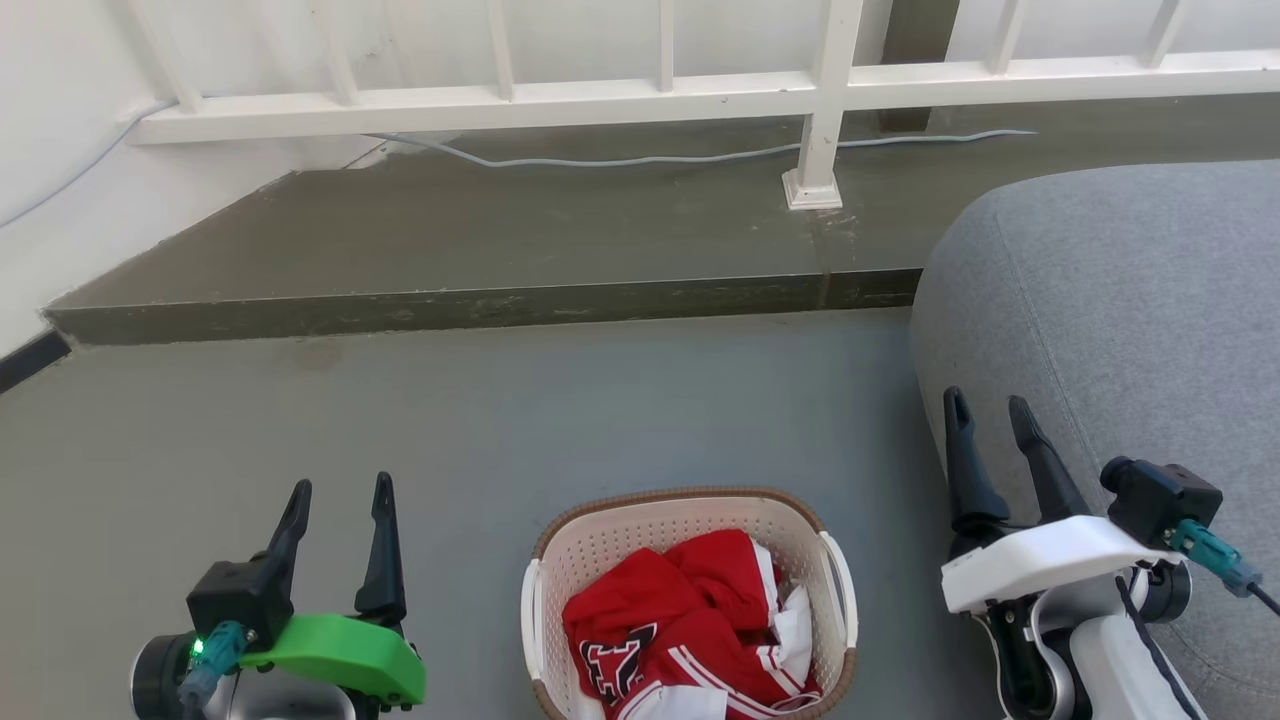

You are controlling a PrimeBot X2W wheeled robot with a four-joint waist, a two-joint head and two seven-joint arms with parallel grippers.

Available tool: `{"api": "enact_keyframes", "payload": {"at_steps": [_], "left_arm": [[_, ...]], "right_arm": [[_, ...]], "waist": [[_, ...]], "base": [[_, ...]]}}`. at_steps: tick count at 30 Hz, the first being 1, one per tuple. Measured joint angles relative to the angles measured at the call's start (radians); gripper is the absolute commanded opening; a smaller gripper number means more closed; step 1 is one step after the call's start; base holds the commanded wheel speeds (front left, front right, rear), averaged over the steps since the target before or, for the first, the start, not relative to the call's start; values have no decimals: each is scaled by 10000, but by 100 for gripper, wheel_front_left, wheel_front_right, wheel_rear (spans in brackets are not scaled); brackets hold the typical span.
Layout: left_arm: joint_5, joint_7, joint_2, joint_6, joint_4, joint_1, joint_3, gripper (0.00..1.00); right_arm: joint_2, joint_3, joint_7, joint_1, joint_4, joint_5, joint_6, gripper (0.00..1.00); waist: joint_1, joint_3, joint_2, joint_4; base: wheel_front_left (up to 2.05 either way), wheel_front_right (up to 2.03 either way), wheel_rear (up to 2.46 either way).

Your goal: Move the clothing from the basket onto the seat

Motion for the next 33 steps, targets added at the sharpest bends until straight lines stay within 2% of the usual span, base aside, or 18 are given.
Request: {"api": "enact_keyframes", "payload": {"at_steps": [20,33], "left_arm": [[2606,-677,38,420,-548,58,-445,100],[2466,-677,31,422,-545,152,-393,100]], "right_arm": [[-63,598,-667,151,-589,-2619,-491,100],[-65,621,-723,151,-612,-2750,-562,100]], "waist": [[0,-2,0,-5],[0,35,0,11]], "base": [[0,0,0],[0,0,0]]}}
